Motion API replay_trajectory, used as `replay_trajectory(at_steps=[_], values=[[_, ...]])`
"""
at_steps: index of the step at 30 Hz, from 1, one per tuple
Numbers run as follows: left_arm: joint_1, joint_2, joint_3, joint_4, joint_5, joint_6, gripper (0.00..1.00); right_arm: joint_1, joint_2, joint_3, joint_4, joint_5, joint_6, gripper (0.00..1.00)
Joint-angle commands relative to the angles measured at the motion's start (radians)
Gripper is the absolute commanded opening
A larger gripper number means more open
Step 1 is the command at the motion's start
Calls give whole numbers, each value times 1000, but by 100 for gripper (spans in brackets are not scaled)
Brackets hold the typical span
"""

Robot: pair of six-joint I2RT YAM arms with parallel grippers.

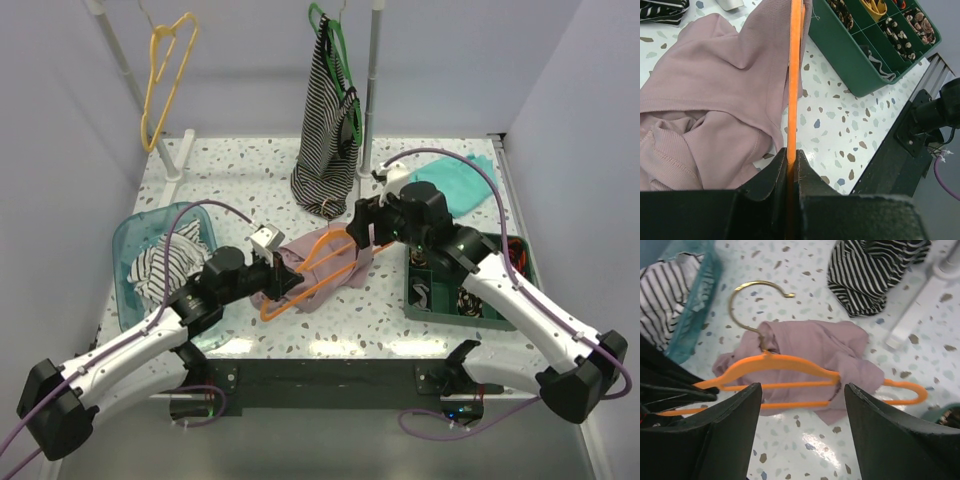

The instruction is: Place the tank top on the hanger

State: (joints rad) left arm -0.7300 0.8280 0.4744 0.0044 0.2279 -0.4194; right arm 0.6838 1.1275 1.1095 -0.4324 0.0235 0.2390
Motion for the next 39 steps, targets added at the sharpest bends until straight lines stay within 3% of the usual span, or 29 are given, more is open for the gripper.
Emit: replay_trajectory(at_steps=[1,13,22,32,37,39], values=[[-5,20,-5,134,-13,-24,0,66,6,-34,190,-148,-41,72],[-6,16,-2,112,5,-12,0,128,170,-53,372,25,6,70],[-6,23,-2,120,7,-12,0,171,196,-83,406,188,26,43],[-6,28,12,115,22,-12,0,171,212,-128,455,240,22,29],[-8,43,12,114,28,-16,0,171,222,-119,455,250,11,0],[-8,48,21,108,24,-19,0,174,224,-114,448,251,5,0]])
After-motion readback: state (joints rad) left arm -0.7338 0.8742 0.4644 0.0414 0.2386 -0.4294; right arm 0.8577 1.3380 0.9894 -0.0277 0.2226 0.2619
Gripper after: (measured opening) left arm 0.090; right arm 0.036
